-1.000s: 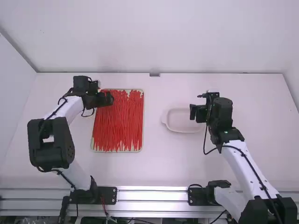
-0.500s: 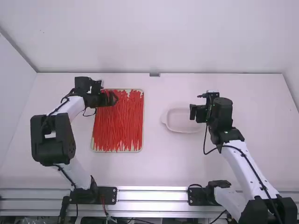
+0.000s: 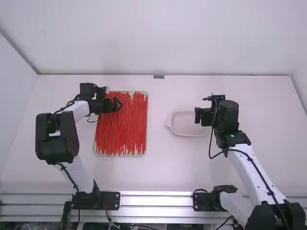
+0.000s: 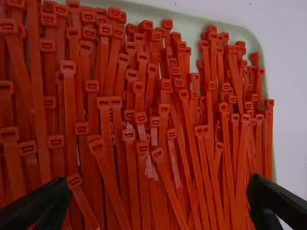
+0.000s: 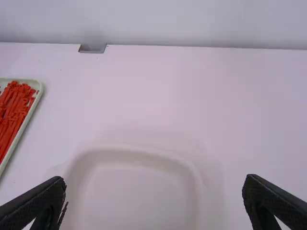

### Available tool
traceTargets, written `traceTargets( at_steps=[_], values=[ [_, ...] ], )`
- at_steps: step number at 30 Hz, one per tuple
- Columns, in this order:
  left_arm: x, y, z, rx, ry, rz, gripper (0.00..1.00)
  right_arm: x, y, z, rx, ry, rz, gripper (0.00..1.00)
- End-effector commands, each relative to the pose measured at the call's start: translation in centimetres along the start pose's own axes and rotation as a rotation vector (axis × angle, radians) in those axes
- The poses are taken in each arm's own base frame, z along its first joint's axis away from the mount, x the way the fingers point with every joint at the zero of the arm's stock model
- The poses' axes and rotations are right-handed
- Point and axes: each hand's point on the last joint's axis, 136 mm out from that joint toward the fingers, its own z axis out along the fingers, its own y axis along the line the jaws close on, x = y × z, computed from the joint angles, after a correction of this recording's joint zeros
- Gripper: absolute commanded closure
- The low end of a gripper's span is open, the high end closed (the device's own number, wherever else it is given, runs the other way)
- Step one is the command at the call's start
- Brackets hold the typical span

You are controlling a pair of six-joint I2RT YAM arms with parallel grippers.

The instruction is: Fasten the cable tie

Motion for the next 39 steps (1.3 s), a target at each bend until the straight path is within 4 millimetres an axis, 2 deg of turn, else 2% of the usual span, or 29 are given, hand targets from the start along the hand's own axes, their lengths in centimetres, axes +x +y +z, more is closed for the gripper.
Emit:
traceTargets(
  at_steps=[1,6,15,22,27,39],
  values=[
    [1.7,0.1,1.0,0.02,0.041,-0.031,0.07,-1.6,0.0,-0.2,0.004,-0.03,-0.002,0.02],
    [1.6,-0.4,1.0,0.045,0.038,-0.026,0.07,-1.6,0.0,-0.2,0.005,-0.03,-0.002,0.02],
    [1.3,-0.7,1.0,0.063,0.029,-0.025,0.17,-1.6,0.0,-0.2,0.004,-0.03,-0.002,0.02],
    [1.4,0.1,1.1,0.019,0.026,-0.044,0.16,-1.6,0.0,-0.2,0.004,-0.03,-0.002,0.02],
    [1.6,0.5,1.4,0.014,0.003,-0.053,0.2,-1.6,0.1,-0.2,0.0,-0.03,-0.002,0.02],
    [1.8,0.1,1.6,0.033,-0.012,-0.048,0.22,-1.6,0.1,-0.2,-0.002,-0.03,0.0,0.02]
  ],
)
